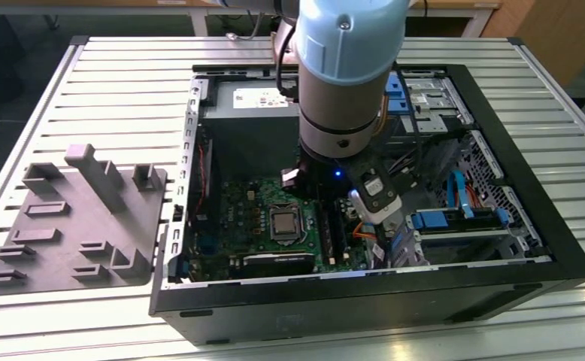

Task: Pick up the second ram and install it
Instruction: 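Insert the second ram into the second slot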

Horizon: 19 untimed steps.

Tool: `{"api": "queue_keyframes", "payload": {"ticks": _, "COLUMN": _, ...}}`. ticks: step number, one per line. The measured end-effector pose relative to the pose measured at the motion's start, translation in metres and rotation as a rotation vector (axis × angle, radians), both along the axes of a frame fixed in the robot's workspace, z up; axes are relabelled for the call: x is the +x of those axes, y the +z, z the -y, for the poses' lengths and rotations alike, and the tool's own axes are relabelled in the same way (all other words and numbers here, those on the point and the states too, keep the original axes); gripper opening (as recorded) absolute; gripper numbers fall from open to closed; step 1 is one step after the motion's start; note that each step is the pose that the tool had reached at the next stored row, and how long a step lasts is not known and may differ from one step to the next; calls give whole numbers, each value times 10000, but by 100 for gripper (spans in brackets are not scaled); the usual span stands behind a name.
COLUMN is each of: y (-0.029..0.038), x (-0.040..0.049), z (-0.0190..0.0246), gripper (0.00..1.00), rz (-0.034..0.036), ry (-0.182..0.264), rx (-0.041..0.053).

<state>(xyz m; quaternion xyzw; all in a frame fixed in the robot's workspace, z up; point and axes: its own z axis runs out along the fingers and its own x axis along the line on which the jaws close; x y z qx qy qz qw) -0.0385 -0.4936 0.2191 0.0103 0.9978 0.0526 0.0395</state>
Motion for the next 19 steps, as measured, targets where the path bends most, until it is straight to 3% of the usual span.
{"api": "queue_keyframes", "payload": {"ticks": 19, "y": -32, "x": 0, "z": 0, "gripper": 12, "rz": 1, "ry": 0, "rx": 3}}
